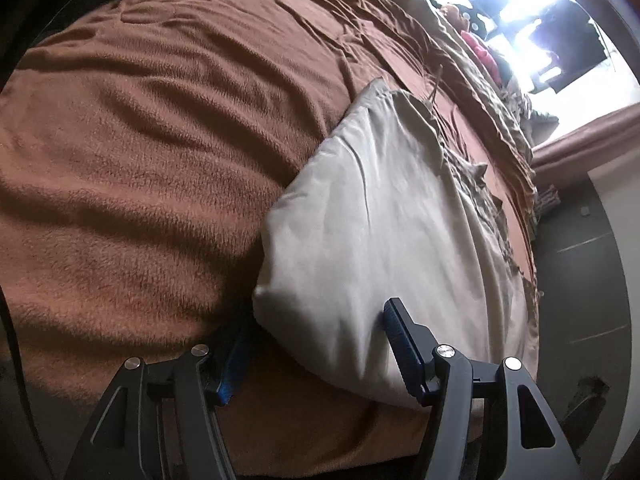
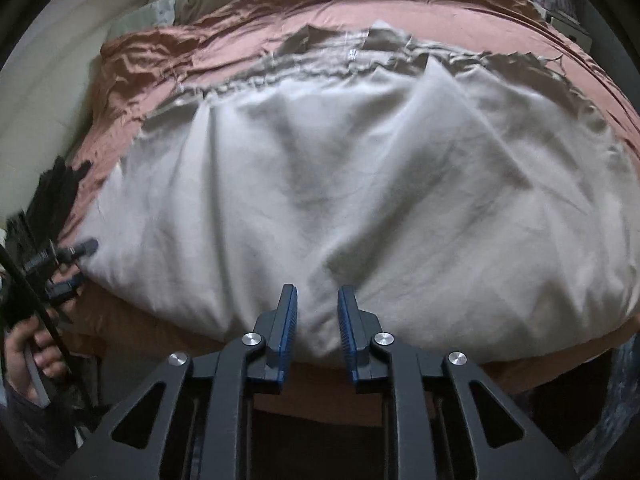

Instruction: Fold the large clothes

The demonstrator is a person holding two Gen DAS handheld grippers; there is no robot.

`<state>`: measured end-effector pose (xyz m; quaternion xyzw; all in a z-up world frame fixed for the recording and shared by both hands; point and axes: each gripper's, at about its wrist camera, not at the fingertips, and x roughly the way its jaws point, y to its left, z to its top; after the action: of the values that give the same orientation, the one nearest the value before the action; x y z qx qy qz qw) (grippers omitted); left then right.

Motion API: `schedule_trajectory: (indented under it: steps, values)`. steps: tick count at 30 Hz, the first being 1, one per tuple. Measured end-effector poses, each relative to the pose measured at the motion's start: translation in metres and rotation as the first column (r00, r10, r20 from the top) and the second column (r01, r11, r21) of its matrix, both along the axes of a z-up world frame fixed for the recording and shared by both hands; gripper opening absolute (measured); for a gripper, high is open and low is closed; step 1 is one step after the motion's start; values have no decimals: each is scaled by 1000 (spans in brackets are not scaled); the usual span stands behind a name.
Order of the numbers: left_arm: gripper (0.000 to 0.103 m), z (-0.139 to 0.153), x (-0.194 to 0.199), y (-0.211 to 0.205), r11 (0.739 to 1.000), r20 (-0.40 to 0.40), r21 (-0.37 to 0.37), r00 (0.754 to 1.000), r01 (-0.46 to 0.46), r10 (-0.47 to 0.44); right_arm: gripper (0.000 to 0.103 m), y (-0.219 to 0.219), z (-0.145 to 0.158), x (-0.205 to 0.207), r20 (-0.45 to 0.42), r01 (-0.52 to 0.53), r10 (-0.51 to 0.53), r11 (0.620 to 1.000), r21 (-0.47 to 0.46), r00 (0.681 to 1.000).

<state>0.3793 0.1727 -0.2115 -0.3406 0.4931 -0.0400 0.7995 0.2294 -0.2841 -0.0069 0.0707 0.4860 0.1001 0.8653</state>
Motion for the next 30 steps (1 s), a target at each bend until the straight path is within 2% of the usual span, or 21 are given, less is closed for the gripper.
schedule_trajectory:
  steps: [3, 9, 12, 14, 20, 30]
  values:
    - [63, -1, 1, 1, 1000, 12, -3, 1000, -12, 12, 16, 1, -7, 8, -25, -2, 2, 1000, -7, 1000]
    - [61, 0, -4, 0, 999, 23, 16, 999, -39, 39, 16, 10, -6, 34, -8, 4, -4, 999, -40, 1000]
    - [59, 0, -6, 1, 998, 18, 14, 998, -64, 64, 16, 14, -12, 62, -15, 18, -19, 998, -60, 1000]
    - [58, -1, -8, 4, 995, 12, -14, 995, -97, 97, 16, 15, -14, 78, -14, 26, -27, 998, -63, 1000]
    - [46, -2, -10, 9, 986, -13, -44, 987, -159, 158, 15, 13, -17, 134, -9, 42, -43, 996, -75, 999]
    - [44, -3, -16, 11, 978, -27, -62, 979, -202, 200, 15, 6, -23, 209, -11, 63, -64, 996, -70, 998]
